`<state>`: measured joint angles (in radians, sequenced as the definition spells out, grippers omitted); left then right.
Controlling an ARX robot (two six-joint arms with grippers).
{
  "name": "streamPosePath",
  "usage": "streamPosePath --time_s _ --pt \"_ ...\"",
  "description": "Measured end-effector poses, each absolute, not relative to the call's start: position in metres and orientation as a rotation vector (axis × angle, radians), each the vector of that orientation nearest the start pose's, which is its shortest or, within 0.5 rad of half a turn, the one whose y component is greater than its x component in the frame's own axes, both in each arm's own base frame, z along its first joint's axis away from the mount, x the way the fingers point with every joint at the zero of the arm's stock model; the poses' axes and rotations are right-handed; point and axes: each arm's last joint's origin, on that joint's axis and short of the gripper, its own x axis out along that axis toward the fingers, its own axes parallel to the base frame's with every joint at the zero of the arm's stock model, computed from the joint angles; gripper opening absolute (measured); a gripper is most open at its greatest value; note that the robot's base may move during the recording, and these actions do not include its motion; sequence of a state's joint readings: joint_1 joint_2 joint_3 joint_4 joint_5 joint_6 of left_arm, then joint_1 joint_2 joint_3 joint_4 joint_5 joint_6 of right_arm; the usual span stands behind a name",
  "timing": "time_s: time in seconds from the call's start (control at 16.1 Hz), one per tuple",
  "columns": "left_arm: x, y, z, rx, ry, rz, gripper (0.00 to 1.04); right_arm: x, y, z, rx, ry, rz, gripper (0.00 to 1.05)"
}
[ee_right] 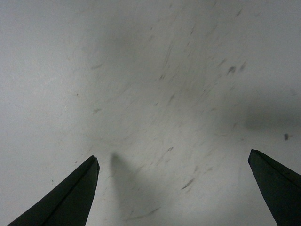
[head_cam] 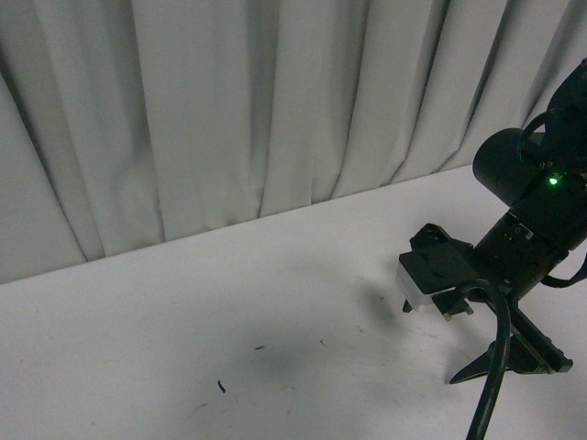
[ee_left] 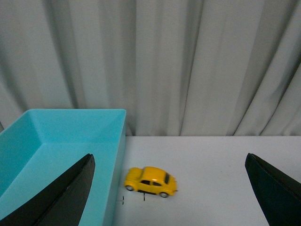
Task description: Wind up and store yellow beetle toy
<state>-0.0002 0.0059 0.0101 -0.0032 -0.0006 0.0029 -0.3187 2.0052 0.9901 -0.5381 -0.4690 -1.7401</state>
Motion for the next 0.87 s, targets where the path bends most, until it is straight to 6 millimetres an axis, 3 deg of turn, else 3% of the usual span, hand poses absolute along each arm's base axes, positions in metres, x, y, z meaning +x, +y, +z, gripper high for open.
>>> streamPosePath --time_s 0.19,0.37,0.56,0.75,0.81,0.87 --pt "0.097 0.0 0.166 0.003 -0.001 0.001 0.98 0.303 -0.083 0.085 -0.855 0.815 1.186 0.98" --pt "0.097 0.0 0.166 0.003 -0.001 0.0 0.98 0.316 -0.078 0.125 -0.936 0.707 1.146 0.98" --pt "0.097 0.0 0.166 0.003 -0.001 0.0 0.98 0.334 -0.075 0.189 -1.082 0.516 1.039 0.98" --pt "0.097 0.0 0.166 0.003 -0.001 0.001 0.98 0.331 -0.063 0.251 -1.207 0.382 0.963 0.98" --pt "0.097 0.0 0.166 0.003 -0.001 0.001 0.98 0.326 -0.057 0.263 -1.228 0.357 0.957 0.98" --pt "0.097 0.0 0.166 0.003 -0.001 0.001 0.98 0.327 -0.051 0.27 -1.294 0.298 0.784 0.94"
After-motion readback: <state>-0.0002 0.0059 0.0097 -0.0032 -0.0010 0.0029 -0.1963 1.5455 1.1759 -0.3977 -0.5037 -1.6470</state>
